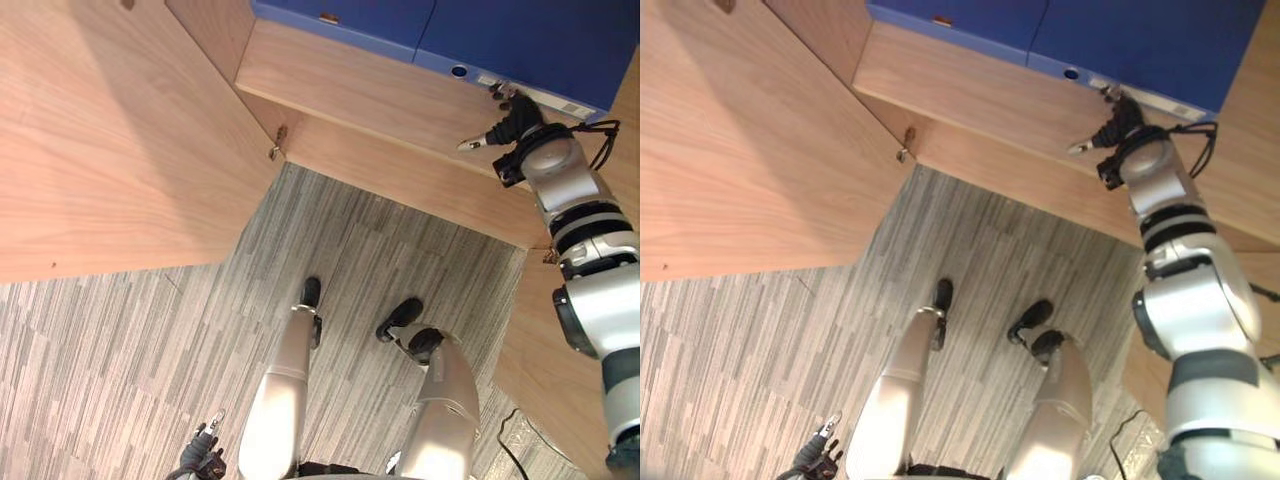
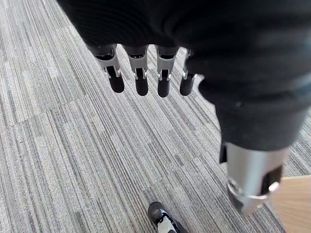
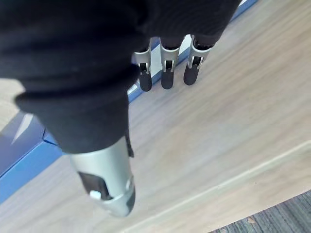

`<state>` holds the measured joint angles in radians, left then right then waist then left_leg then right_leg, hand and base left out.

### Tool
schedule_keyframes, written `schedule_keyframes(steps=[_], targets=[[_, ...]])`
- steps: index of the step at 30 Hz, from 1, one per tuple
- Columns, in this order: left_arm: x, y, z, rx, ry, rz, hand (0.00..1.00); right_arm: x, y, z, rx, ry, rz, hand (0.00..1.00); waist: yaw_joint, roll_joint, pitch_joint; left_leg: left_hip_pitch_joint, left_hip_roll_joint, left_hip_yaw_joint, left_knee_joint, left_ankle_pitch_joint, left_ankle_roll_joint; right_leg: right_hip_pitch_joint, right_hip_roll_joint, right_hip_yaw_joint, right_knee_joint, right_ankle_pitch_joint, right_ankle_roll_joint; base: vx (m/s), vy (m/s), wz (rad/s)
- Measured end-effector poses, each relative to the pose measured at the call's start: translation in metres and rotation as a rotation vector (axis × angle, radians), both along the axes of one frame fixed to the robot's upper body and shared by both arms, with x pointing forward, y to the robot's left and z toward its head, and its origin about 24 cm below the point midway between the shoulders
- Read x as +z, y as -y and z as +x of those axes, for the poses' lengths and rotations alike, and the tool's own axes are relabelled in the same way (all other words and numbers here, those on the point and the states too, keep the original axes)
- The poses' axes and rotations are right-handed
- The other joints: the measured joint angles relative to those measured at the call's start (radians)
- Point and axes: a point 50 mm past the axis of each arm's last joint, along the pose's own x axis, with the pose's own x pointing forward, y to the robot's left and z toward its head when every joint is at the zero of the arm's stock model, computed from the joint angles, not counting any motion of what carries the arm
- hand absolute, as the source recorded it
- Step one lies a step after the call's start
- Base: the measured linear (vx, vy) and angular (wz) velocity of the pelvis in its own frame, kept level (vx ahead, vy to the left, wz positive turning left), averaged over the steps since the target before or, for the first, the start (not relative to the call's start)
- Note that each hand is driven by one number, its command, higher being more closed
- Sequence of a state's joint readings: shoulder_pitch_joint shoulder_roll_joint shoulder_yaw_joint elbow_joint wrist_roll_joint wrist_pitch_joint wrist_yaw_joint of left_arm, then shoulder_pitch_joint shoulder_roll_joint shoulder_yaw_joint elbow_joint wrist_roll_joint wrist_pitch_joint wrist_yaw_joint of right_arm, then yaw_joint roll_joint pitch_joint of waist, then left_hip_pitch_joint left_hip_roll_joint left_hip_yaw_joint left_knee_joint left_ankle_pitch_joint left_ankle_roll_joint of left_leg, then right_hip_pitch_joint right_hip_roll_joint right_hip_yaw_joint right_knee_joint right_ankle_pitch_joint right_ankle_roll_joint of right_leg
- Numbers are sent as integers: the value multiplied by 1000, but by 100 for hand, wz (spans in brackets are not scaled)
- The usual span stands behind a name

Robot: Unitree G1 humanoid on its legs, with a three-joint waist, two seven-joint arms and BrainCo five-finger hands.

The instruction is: Walk over to the cabinet, pick up the folder, carry it to the office cabinet, place the folder inside the office cabinet, then close the office cabinet door

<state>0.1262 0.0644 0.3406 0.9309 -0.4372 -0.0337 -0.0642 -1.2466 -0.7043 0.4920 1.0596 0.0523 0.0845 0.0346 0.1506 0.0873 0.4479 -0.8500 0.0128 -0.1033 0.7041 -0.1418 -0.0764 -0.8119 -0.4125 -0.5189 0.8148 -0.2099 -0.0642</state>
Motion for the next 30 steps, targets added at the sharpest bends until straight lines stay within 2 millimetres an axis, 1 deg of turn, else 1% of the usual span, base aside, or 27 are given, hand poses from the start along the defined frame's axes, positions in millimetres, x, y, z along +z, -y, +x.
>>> schedule_keyframes(steps=[4,6,9,11,14,16,17,18,19,21,22,23,24,25,26,27,28,29,30], targets=[[0,1,0,-14,0,-5,0,-5,-3,0,39,-22,-8,0,0,0,-1,19,11,4,-17,1,-1,14,17,2,-22,6,1,27,21,-9],[0,1,0,-14,-2,-6,0,-13,-3,-1,48,-51,-9,0,3,-1,-7,38,15,6,-33,2,-2,30,25,1,-37,8,3,30,22,-4],[0,1,0,-15,0,-6,0,-20,-5,-1,64,-65,-7,0,3,-2,-13,51,19,10,-51,6,-2,38,30,1,-52,11,4,39,30,-5],[0,2,0,-16,0,-8,0,-26,-9,0,78,-75,4,0,2,-3,-14,76,26,17,-88,18,-3,56,44,0,-86,25,6,32,21,-9],[0,2,0,-17,1,-9,0,-42,-16,1,94,-113,22,0,-1,-5,-16,131,33,26,-154,41,-2,99,63,-3,-143,46,10,43,9,-8],[0,2,1,-20,1,-8,0,-60,-24,2,106,-157,38,0,-5,-10,-24,176,40,33,-206,58,-4,136,80,-7,-190,62,12,63,0,-10],[0,2,1,-23,1,-6,0,-72,-30,2,115,-188,50,0,-8,-13,-33,203,47,35,-236,69,-5,160,94,-11,-223,74,13,76,-5,-9],[0,3,1,-26,2,-7,0,-79,-33,2,121,-203,57,0,-10,-14,-33,220,50,36,-253,75,-6,175,102,-15,-242,81,15,58,-4,-9],[0,3,1,-27,2,-8,0,-91,-38,1,129,-232,69,0,-17,-19,-41,247,53,39,-286,87,-6,198,111,-18,-270,91,16,70,3,-10],[0,3,2,-30,4,-9,0,-130,-55,-6,147,-311,143,0,-24,-32,-56,335,70,55,-382,119,-8,271,150,-20,-363,127,22,79,7,-20],[0,4,2,-31,5,-10,0,-140,-60,-8,152,-330,168,0,-25,-34,-60,358,76,59,-402,125,-10,290,161,-20,-388,136,24,71,6,-27],[0,5,5,-37,11,-14,0,-160,-68,-14,152,-370,220,0,-27,-35,-61,401,86,71,-435,132,-12,330,182,-18,-432,153,26,72,5,-34],[0,8,8,-49,16,-15,0,-185,-76,-23,145,-433,273,0,-22,-38,-67,440,98,89,-461,134,-12,362,204,-7,-473,170,27,69,3,-41],[0,10,9,-57,17,-16,0,-199,-81,-29,140,-465,320,0,-19,-41,-73,458,105,101,-472,135,-13,376,215,2,-493,178,28,74,-3,-47],[0,16,13,-74,22,-24,0,-228,-89,-44,114,-529,432,0,-22,-40,-80,495,114,117,-491,135,-13,408,233,11,-525,190,31,86,-13,-41],[0,15,13,-78,22,-18,0,-250,-93,-58,81,-576,529,0,-25,-41,-83,524,120,132,-502,135,-13,435,243,17,-546,196,32,109,-26,-35],[1,15,16,-80,26,-14,0,-272,-92,-75,28,-617,631,0,-28,-40,-98,544,124,150,-506,134,-13,453,249,20,-551,200,35,121,-32,-25],[1,16,18,-86,27,-9,0,-298,-91,-98,-48,-666,749,0,-34,-40,-127,565,131,179,-507,129,-21,476,256,23,-563,203,39,106,-27,-21],[2,17,20,-88,30,-6,0,-316,-90,-116,-105,-696,825,0,-38,-44,-140,593,137,205,-507,125,-26,503,262,28,-572,204,40,110,-25,-24]])
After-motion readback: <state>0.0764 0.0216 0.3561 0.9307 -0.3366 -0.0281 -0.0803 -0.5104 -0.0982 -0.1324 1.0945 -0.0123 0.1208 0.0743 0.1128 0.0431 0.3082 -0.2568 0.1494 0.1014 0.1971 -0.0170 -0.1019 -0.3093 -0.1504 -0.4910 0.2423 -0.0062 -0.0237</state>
